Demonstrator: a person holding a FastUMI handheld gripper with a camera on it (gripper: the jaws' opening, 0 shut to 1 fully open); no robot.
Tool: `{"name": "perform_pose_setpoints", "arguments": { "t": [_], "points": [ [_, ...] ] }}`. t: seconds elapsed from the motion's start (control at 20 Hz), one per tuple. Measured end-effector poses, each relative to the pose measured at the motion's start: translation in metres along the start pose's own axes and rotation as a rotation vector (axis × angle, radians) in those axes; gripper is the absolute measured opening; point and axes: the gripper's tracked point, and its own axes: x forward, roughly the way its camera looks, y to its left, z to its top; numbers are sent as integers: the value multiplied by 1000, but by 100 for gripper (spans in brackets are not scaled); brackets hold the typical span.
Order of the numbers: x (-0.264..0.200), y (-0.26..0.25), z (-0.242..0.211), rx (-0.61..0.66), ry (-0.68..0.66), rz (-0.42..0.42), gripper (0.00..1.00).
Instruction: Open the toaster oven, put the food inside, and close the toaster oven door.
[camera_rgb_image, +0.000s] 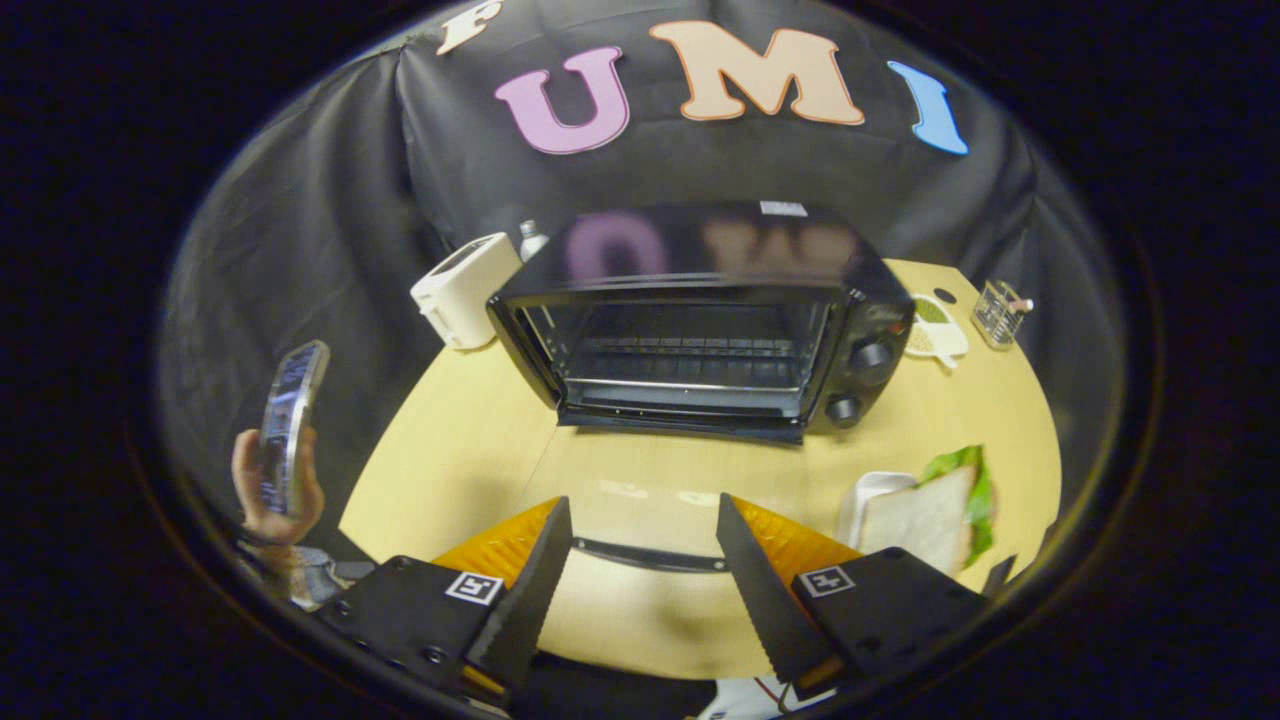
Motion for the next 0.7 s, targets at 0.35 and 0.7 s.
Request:
{"name": "perform_pose_setpoints", "arguments": {
  "t": [0.35,0.7],
  "points": [
    [-44,-126,-12,-33,193,-201,92],
    [-20,-202,-72,34,368,-278,92]
  ]
}}
